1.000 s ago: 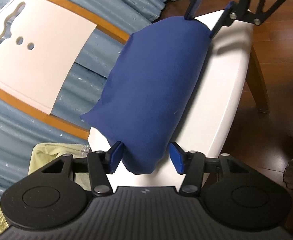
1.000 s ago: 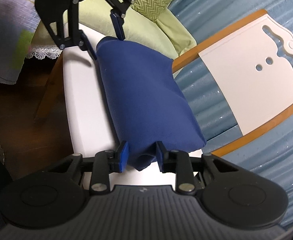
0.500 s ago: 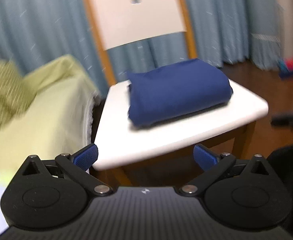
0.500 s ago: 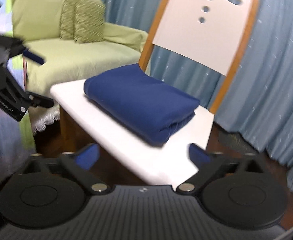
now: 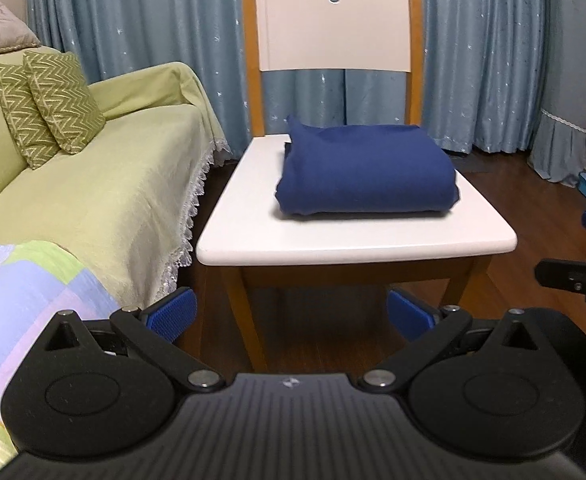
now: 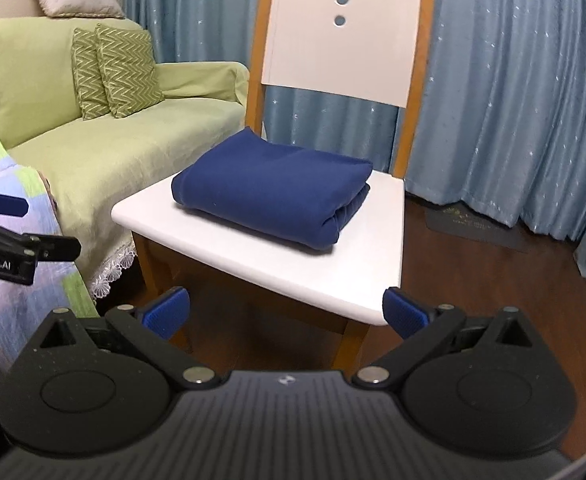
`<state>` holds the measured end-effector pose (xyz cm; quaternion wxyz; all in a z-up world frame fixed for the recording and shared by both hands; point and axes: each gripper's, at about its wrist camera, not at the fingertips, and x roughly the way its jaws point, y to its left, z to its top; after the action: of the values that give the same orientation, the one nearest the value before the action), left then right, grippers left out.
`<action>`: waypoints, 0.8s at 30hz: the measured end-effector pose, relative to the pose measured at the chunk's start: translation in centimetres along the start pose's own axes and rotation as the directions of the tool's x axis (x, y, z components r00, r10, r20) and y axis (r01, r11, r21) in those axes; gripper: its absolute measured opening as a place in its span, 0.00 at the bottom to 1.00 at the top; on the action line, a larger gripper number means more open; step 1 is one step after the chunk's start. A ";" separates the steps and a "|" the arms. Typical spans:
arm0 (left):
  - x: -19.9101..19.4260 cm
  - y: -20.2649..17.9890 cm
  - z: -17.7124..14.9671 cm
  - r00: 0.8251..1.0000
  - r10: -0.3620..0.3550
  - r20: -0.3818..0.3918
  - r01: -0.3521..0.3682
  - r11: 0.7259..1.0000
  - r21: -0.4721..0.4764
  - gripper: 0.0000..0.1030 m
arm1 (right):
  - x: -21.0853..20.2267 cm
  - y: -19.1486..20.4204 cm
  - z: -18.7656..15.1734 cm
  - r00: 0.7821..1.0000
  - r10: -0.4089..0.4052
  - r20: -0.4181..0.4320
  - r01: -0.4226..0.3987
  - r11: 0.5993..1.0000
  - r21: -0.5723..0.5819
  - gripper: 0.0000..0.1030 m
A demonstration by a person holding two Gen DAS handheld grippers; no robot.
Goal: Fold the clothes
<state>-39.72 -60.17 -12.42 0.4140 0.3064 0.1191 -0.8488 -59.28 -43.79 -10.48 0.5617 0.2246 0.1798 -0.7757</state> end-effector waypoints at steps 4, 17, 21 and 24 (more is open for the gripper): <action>-0.3 -0.2 0.3 1.000 -0.005 0.009 0.005 1.000 -0.015 0.99 | -0.5 -0.1 0.2 1.000 0.010 -0.008 -0.010 1.000 0.029 0.99; 0.5 -0.7 2.1 0.997 -0.072 0.011 0.073 0.996 -0.054 0.99 | -0.2 -0.7 1.0 0.997 -0.072 -0.041 0.074 0.995 0.069 0.99; 1.0 -1.2 2.6 0.997 -0.079 0.008 0.079 0.996 -0.031 0.99 | 0.3 -0.6 1.2 0.995 -0.084 -0.045 0.086 0.994 0.060 0.99; 1.2 -1.4 2.9 0.997 -0.072 0.008 0.072 0.997 -0.025 0.99 | 0.5 -0.6 1.4 0.993 -0.108 -0.042 0.110 0.992 0.055 0.99</action>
<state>-42.57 -61.38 -10.99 0.3875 0.2935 0.1395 -0.8627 -60.16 -44.80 -9.55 0.5083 0.2454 0.1803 -0.8055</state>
